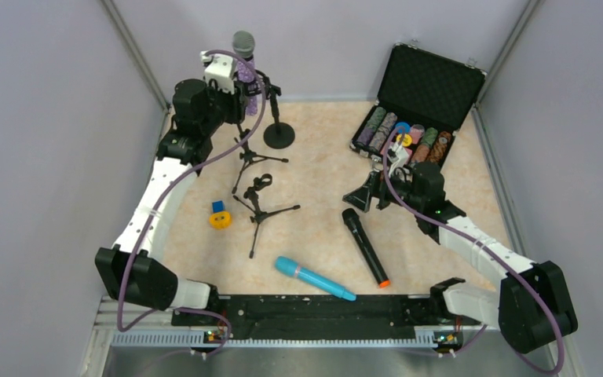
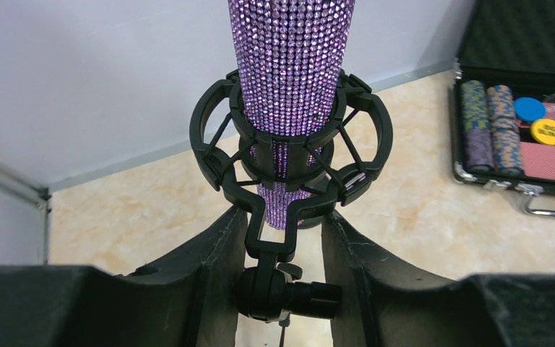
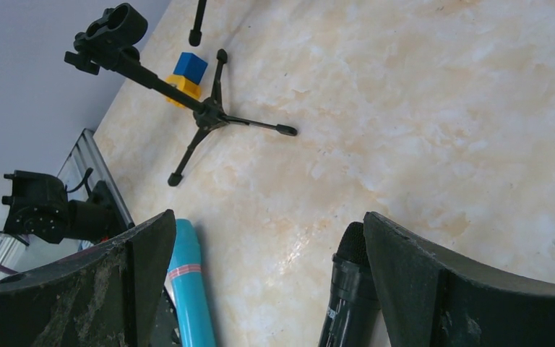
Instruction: Attach the microphones to the stand
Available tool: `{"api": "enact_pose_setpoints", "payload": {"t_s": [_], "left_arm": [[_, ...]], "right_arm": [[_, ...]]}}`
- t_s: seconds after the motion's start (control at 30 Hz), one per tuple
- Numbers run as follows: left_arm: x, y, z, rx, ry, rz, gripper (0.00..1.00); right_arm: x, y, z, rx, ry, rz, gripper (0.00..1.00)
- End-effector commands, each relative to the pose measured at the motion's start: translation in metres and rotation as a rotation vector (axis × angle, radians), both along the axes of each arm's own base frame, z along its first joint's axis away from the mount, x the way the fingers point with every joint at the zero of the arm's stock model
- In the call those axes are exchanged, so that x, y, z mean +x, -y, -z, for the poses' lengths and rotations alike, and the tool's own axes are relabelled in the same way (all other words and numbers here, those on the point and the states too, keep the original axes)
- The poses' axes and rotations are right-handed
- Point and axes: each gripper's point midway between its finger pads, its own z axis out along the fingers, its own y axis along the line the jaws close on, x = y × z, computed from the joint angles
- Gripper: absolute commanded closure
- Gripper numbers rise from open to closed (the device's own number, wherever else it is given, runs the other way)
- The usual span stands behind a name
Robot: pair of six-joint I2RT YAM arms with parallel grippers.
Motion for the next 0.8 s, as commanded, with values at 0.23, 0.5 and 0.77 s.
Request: {"api": "enact_pose_setpoints", "payload": {"t_s": [0.23,0.5,0.77], "left_arm": [[0.024,-0.073,-0.065,-0.079,0.201,-0.225,1.00],[0.047,-0.112,-0.062,-0.008,0.189,-0.398,1.00],[0.068,-0.130,-0.062,0.017,0.216,-0.471,1.00]], "right_arm": [[0.012,-0.003,-0.021,0.025,0.055,0.002,0.01],[0.012,0.000,-0.020,0.008,0.062,0.013,0.01],[0.016,-0.003,-0.015,0.016,0.042,0.007,0.01]]}}
